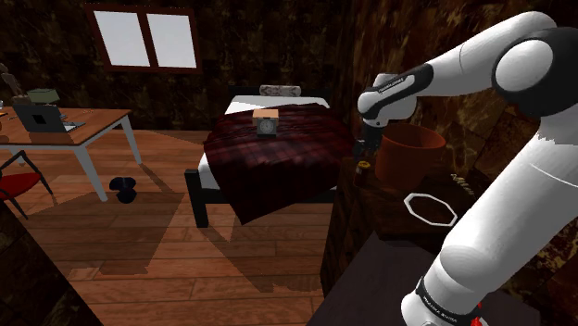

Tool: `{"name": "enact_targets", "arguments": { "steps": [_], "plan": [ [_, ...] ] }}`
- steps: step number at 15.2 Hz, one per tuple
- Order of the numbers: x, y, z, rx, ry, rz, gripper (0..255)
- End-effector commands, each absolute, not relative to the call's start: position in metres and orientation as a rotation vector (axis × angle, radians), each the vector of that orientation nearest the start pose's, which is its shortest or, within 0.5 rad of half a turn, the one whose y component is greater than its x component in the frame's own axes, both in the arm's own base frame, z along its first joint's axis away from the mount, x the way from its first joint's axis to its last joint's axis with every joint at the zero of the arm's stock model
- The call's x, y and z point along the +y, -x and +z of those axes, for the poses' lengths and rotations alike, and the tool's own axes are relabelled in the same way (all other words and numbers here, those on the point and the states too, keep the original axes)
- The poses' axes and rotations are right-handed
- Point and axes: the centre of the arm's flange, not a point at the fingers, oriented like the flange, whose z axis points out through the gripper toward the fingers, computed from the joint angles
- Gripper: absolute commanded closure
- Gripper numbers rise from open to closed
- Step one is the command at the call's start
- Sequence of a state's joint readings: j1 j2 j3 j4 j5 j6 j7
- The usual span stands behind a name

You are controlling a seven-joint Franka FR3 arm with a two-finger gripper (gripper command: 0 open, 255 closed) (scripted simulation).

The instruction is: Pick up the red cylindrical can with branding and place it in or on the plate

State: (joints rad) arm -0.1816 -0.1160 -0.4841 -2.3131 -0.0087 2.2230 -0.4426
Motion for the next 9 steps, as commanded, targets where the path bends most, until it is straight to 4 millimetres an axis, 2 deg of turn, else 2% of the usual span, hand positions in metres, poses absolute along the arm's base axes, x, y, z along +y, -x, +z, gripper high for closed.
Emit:
{"name": "enact_targets", "arguments": {
  "steps": [1,7,9],
  "plan": [
    [-0.331,-0.394,0.374,0.338,3.099,-0.050,0],
    [-0.396,-0.402,0.333,0.354,3.119,-0.033,0],
    [-0.399,-0.403,0.326,0.354,3.120,-0.032,0]
  ]
}}
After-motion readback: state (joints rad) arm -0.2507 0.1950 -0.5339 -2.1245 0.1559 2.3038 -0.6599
